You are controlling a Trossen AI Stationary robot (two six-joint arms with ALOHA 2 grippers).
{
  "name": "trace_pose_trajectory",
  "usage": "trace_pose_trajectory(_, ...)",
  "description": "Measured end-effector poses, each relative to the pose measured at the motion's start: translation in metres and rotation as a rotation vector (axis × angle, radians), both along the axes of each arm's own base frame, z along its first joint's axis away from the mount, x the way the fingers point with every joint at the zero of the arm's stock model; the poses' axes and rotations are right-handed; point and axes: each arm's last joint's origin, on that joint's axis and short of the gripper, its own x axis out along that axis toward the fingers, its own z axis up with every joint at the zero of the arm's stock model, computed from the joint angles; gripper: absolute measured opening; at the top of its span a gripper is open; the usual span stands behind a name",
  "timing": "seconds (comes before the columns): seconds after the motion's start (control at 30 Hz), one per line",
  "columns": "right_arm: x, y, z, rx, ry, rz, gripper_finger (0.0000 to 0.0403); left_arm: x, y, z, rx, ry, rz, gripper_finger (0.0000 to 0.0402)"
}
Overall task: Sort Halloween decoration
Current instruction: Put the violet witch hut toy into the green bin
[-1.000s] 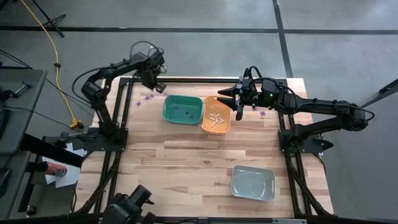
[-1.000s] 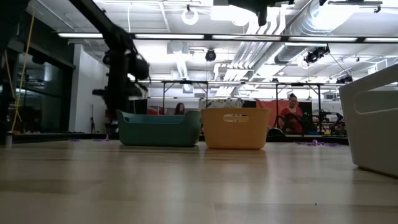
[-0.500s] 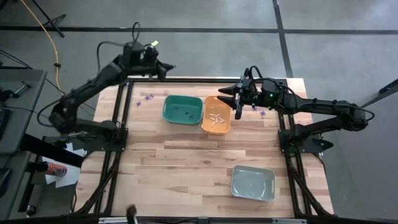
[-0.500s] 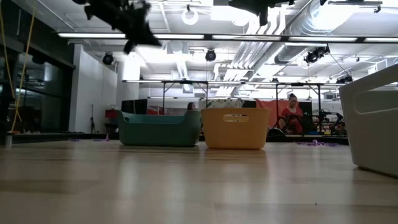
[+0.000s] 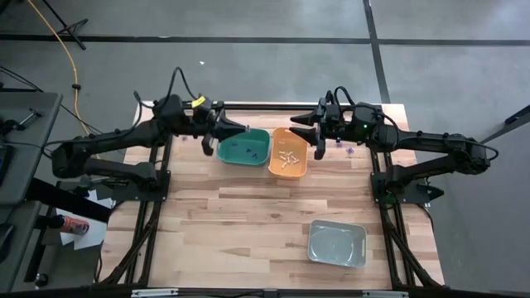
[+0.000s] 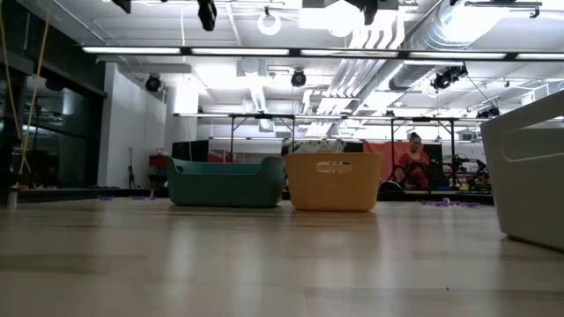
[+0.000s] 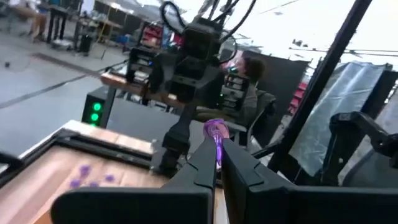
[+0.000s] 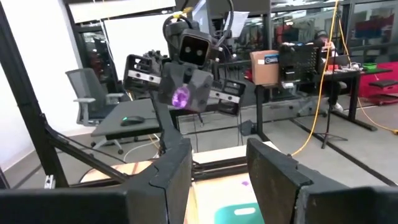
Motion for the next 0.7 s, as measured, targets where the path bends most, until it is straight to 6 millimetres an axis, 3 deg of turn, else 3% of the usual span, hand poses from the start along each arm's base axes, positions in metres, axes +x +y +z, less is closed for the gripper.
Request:
trace_pose_trajectory(0.5,0.000,0.000,0.000,0.003,0.000,0.000,0.0149,0.002,-0.003,0.001,-0.022,-0.005,0.039,0.0001)
trace_pose_trajectory(0.7,0.000,0.000,0.000,0.018,-0.001,0.001,0.0149,0.003,0.010,0.022,-0.178,0.046,0.129,0.0001)
